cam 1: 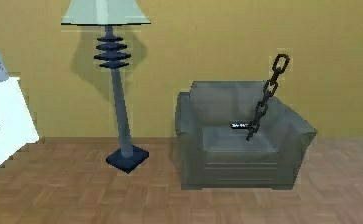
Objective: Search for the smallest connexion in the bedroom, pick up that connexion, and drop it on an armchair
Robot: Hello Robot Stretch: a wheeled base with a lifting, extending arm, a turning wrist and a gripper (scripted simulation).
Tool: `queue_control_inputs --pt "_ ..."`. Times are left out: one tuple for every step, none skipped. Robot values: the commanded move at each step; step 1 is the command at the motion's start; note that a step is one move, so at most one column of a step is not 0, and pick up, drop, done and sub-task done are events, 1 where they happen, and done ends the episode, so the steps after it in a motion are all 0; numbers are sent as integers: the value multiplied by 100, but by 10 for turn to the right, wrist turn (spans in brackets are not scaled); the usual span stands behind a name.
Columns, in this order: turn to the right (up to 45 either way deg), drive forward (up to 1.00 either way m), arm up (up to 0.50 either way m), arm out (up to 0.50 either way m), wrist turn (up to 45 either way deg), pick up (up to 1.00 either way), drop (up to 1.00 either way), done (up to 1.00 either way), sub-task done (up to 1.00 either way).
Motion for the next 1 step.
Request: queue_control_inputs --pt "0 15 0 0 0 0 0 0 0"
